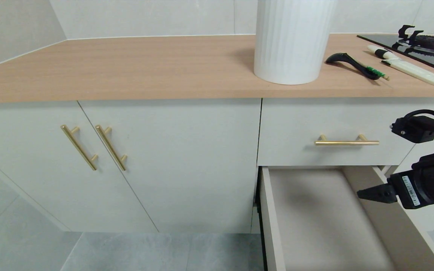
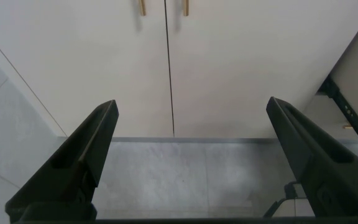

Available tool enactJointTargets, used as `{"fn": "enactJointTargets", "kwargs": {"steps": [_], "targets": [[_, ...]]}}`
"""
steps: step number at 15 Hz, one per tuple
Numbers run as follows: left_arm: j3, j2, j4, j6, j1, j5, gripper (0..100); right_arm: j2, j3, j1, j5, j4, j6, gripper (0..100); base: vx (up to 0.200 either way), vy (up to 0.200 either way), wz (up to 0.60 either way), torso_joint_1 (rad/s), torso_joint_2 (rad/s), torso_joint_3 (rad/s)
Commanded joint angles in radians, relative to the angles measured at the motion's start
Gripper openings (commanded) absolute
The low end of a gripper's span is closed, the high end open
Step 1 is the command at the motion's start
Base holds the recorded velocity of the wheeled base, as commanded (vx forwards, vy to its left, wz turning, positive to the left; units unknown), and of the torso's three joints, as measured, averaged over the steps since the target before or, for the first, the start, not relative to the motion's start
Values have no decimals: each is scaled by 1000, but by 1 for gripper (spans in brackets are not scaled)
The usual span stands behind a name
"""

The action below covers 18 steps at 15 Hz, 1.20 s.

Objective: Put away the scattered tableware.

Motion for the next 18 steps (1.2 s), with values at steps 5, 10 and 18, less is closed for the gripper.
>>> {"fn": "enactJointTargets", "kwargs": {"steps": [5,10,18], "targets": [[0,0,0,0,0,0,100,-50,20,-4,1,-3,-37,100,0,0,0,86,-134,-132],[0,0,0,0,0,0,100,-52,20,-4,1,-3,-37,100,0,0,0,145,-520,-256],[0,0,0,0,0,0,100,-3,-63,-44,-7,-241,-92,100,0,0,0,145,-271,-143]]}}
